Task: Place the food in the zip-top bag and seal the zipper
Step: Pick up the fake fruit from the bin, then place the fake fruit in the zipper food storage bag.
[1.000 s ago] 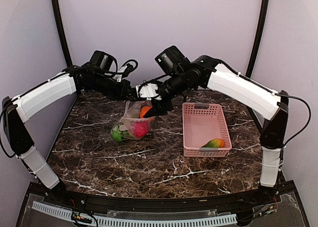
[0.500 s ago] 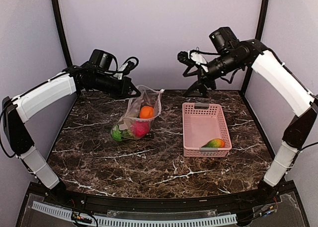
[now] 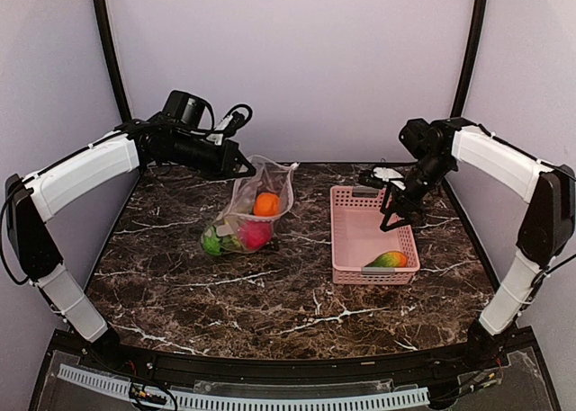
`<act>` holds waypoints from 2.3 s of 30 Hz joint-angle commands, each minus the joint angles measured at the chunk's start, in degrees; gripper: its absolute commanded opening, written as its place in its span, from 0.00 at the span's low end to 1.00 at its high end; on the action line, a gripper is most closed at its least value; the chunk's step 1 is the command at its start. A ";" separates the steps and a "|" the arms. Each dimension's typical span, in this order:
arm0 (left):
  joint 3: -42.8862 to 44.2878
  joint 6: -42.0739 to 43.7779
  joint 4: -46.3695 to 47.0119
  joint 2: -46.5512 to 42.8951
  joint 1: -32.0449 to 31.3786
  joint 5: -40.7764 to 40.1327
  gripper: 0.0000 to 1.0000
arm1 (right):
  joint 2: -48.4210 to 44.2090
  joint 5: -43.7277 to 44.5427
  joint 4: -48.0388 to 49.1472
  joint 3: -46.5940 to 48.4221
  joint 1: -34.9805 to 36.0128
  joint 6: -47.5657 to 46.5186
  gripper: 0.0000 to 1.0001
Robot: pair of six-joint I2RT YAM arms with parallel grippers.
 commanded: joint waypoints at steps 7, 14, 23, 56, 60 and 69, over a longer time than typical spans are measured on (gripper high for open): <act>1.05 2.14 -3.34 0.20 -0.13 -0.37 0.01 | 2.65 6.60 -0.32 -7.89 -0.50 -6.93 0.63; 2.33 2.60 -4.80 0.86 -0.14 -0.87 0.01 | 4.68 11.42 2.53 -12.22 -0.49 -9.06 0.63; 1.57 2.19 -4.86 0.75 -0.14 -0.96 0.01 | 7.25 12.83 5.02 -15.88 -0.49 -9.24 0.64; 1.52 1.70 -4.10 -0.44 -0.14 -1.22 0.01 | 5.40 9.79 7.43 -4.26 0.13 -1.02 0.31; 1.47 1.49 -3.98 -0.52 -0.11 -1.50 0.01 | 4.69 3.52 2.23 4.78 1.64 0.21 0.31; 1.65 0.75 -3.65 -0.22 -0.13 -1.03 0.01 | 2.30 -3.56 0.65 14.07 10.68 3.09 0.32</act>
